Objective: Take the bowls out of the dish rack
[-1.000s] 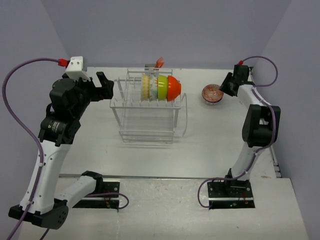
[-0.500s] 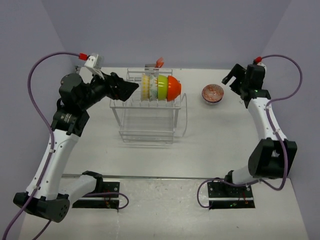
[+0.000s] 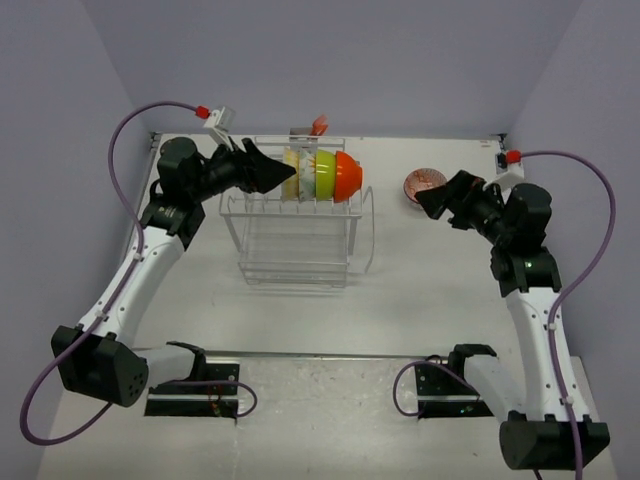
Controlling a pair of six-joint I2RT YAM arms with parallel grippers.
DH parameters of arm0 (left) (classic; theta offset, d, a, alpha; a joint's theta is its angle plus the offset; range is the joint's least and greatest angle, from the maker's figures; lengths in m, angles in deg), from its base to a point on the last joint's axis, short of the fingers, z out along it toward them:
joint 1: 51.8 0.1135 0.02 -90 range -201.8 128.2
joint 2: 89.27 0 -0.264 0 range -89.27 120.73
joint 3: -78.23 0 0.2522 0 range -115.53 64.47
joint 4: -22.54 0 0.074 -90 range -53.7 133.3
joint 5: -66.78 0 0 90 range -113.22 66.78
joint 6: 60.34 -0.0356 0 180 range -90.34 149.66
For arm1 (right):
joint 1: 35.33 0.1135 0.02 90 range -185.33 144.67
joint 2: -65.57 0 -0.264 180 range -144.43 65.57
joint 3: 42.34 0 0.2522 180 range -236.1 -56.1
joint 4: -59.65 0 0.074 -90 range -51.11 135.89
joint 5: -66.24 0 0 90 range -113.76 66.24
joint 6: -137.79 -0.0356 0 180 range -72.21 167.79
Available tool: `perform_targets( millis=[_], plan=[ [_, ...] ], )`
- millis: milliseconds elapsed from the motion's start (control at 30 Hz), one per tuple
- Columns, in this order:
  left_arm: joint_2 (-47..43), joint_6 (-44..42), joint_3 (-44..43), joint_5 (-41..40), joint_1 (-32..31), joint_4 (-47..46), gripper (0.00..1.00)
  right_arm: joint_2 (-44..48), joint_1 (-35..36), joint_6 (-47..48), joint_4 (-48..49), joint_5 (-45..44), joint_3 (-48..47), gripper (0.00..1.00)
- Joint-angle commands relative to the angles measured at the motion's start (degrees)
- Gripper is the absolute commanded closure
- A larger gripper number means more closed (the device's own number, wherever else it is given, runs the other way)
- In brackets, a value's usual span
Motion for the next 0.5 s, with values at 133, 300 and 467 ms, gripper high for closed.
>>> perform_targets(
  millis=[133,300,467],
  plan=[
    [2.1,6.4,3.9,4.4,0.9,-11.9,0.37,11.3,0.2,0.6,-1.3,10.2,2.8,0.01],
    [3.3,8.4,5.3,5.8,1.2,-15.2,0.42,14.2,0.2,1.5,-3.5,13.2,2.6,0.01],
    [4.2,9.3,6.1,6.6,1.6,-17.0,0.54,16.8,0.2,0.9,-3.1,15.0,2.9,0.01]
  ],
)
